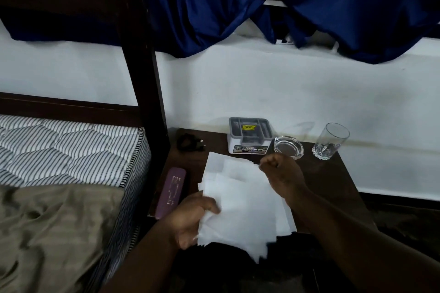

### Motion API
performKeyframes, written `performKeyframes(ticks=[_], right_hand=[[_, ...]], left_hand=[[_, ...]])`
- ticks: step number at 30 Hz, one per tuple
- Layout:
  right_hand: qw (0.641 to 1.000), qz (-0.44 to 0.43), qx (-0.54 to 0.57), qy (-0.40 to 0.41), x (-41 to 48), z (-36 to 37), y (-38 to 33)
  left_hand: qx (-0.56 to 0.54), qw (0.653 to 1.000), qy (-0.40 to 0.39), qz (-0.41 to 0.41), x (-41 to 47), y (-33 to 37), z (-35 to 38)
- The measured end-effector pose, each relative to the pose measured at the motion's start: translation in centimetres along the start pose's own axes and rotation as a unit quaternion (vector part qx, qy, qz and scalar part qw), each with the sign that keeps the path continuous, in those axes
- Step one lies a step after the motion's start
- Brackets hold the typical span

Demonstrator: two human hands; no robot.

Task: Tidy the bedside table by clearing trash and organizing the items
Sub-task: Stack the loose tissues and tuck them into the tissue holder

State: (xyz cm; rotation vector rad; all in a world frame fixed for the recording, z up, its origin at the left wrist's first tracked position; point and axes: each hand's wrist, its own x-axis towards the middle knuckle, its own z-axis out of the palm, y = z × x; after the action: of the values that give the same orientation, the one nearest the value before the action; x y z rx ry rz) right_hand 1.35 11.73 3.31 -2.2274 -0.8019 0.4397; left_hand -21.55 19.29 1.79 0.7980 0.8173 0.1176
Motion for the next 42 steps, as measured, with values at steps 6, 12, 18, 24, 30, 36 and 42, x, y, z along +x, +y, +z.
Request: performKeyframes(ticks=[6, 12, 18, 24, 30, 36, 42], right_hand=[[0.976, -0.061, -0.204, -0.045, 4.7, 4.3, 1.4], [0.954, -0.072, -0.289, -0.028, 6.6, 6.6, 1.9], [0.976, -0.059, -0.207, 0.005, 6.9, 7.2, 2.5], [0.986, -0.158, -0.015, 0.048, 6.5, 6.4, 2.2], [0.969, -0.173, 0.154, 0.086, 5.1, 1.7, -2.5], [0.950, -0.228, 0.196, 0.087, 1.0, -5.5, -8.2], [0.896, -0.154, 0.395, -0.135, -3.9, -10.5, -11.2]], left_hand=[[-0.041, 0.998, -0.040, -0.038, 0.9, -0.1, 0.0], [-0.038, 0.998, -0.019, -0.041, 1.9, 0.1, -0.1], [-0.041, 0.998, -0.002, -0.041, 2.4, 0.0, 0.0], [-0.035, 0.999, 0.009, -0.027, 2.2, 0.2, -0.2], [-0.024, 1.000, 0.011, -0.001, 2.1, 0.3, -0.2], [-0.068, 0.997, 0.017, 0.039, 1.6, 0.7, -0.3], [-0.083, 0.995, -0.020, 0.052, 0.4, 0.9, -0.1]])
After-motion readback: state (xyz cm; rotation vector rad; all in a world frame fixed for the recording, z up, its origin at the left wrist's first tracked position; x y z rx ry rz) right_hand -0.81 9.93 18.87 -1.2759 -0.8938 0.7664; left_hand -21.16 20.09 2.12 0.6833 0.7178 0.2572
